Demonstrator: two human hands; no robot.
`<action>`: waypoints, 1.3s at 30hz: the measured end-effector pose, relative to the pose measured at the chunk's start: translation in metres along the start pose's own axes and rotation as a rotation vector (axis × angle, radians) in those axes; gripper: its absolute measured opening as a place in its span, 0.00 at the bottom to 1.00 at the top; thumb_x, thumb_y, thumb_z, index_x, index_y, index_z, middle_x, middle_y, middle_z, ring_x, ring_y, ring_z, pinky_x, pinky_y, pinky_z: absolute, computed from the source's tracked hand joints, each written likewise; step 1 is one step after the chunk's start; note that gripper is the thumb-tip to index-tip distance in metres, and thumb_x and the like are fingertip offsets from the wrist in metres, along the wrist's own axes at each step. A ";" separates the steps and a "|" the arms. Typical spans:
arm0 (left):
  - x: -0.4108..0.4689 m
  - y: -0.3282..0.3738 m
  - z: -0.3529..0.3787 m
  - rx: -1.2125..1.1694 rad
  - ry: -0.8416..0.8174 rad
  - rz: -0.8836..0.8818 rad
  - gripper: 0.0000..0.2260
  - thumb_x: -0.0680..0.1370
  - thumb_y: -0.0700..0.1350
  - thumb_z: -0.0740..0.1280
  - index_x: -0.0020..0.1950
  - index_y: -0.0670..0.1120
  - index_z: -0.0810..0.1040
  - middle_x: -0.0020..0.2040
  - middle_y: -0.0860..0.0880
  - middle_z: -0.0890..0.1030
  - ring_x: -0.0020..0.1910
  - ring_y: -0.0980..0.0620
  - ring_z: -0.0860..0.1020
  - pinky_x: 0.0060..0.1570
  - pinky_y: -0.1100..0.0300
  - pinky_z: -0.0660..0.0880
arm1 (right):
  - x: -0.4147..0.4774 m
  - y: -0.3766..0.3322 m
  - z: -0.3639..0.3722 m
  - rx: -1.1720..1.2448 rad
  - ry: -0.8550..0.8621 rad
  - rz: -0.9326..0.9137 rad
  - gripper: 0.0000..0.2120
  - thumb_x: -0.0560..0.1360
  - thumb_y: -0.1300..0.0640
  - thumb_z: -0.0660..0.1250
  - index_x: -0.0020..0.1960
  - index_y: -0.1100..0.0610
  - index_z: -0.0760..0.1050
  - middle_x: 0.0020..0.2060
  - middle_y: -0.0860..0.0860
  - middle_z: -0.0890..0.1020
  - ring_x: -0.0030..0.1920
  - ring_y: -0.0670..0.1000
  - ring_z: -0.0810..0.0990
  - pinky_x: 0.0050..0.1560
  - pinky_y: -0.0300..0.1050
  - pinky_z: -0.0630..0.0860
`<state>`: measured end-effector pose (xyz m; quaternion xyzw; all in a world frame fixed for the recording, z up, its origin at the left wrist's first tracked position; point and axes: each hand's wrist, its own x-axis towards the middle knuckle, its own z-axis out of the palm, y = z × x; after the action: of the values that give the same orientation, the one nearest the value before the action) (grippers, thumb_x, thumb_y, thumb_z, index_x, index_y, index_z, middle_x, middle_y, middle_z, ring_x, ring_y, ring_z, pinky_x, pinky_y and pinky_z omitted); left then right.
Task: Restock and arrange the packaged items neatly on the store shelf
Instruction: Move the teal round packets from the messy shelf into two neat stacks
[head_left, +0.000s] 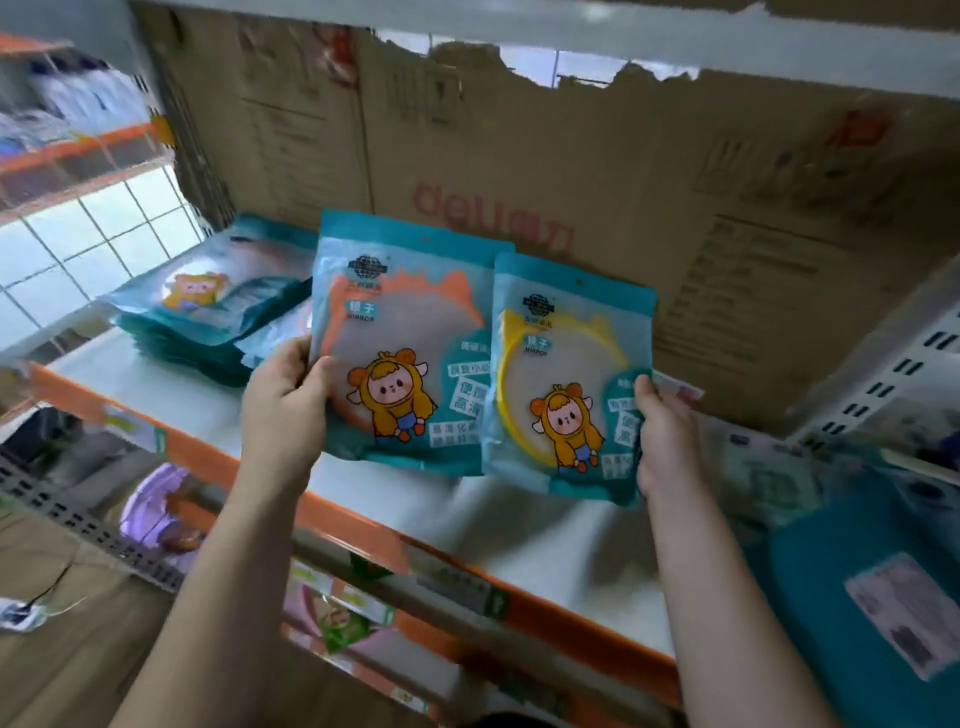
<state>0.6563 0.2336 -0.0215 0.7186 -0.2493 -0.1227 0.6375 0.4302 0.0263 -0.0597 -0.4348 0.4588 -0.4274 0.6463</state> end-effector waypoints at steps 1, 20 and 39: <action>0.008 0.000 -0.005 0.013 0.013 0.015 0.10 0.77 0.45 0.61 0.53 0.48 0.79 0.49 0.43 0.83 0.49 0.40 0.81 0.49 0.37 0.78 | 0.003 0.000 0.006 -0.023 -0.002 0.008 0.08 0.81 0.54 0.62 0.48 0.57 0.77 0.41 0.51 0.83 0.37 0.48 0.84 0.36 0.44 0.79; 0.243 -0.044 -0.141 0.254 -0.036 0.017 0.11 0.77 0.51 0.65 0.54 0.48 0.79 0.47 0.42 0.83 0.44 0.41 0.82 0.47 0.40 0.80 | -0.024 0.026 0.148 -0.009 0.255 -0.062 0.10 0.80 0.52 0.63 0.48 0.59 0.77 0.34 0.50 0.85 0.35 0.48 0.85 0.29 0.41 0.78; 0.296 -0.087 -0.176 0.676 0.000 0.181 0.22 0.73 0.58 0.70 0.59 0.45 0.77 0.55 0.43 0.80 0.53 0.42 0.78 0.45 0.48 0.75 | -0.083 0.056 0.200 -0.074 0.468 -0.082 0.10 0.79 0.49 0.65 0.47 0.55 0.78 0.39 0.50 0.85 0.36 0.48 0.85 0.36 0.45 0.80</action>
<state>1.0113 0.2371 -0.0372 0.8641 -0.3385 0.0241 0.3718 0.6143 0.1535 -0.0543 -0.3657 0.5933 -0.5253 0.4882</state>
